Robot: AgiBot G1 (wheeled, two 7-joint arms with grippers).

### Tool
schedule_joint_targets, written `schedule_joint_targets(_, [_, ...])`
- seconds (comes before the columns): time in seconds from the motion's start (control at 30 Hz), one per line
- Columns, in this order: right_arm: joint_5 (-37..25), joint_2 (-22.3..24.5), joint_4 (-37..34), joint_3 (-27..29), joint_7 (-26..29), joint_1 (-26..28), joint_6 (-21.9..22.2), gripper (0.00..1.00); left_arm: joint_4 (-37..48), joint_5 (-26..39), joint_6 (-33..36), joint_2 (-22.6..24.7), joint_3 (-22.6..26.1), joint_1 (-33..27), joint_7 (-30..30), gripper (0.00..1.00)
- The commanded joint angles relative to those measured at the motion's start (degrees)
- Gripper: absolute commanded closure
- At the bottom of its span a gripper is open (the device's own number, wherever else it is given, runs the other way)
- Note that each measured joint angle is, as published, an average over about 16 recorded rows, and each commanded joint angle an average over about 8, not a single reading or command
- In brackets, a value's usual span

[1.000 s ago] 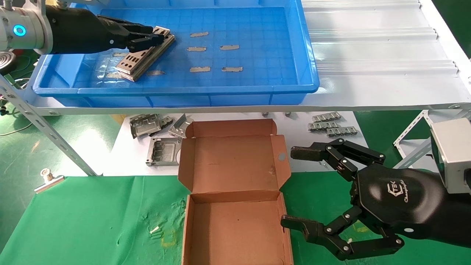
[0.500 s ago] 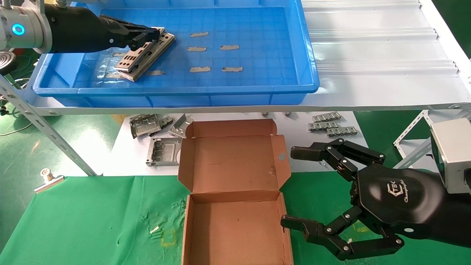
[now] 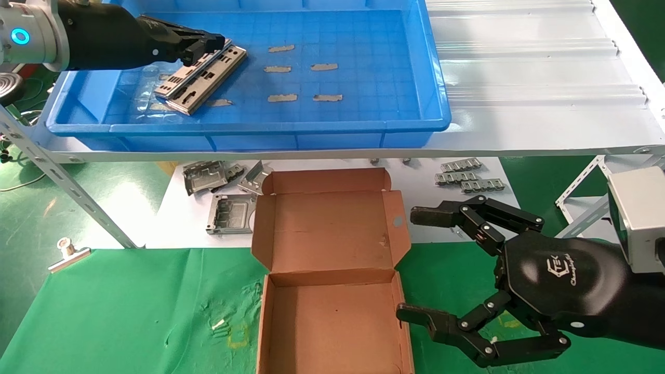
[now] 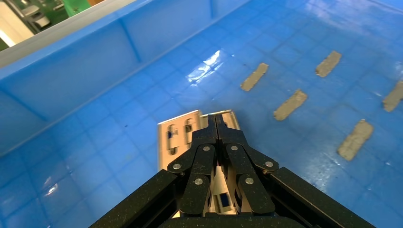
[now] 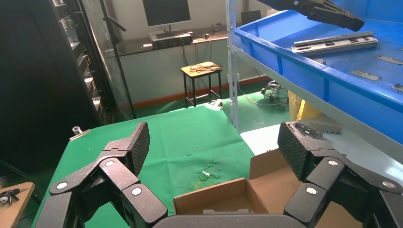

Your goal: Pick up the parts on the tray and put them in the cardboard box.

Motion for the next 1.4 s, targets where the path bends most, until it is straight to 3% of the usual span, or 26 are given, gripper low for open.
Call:
schedule_joint_targets(0.03, [0.0, 0.0, 0.0, 0.0, 0.0, 0.0, 0.0, 0.0, -0.09, -0.11, 0.39, -0.07, -0.08, -0.01, 0.21, 0.47])
schedule_joint_targets(0.17, [0.0, 0.0, 0.0, 0.0, 0.0, 0.0, 0.0, 0.0, 0.02, -0.39, 0.64, -0.58, -0.28, -0.18, 0.33, 0.01])
schedule_joint_targets(1.4, [0.0, 0.0, 0.0, 0.0, 0.0, 0.0, 0.0, 0.0, 4.23, -1.49, -0.89, -1.68, -1.03, 0.38, -5.96, 0.0])
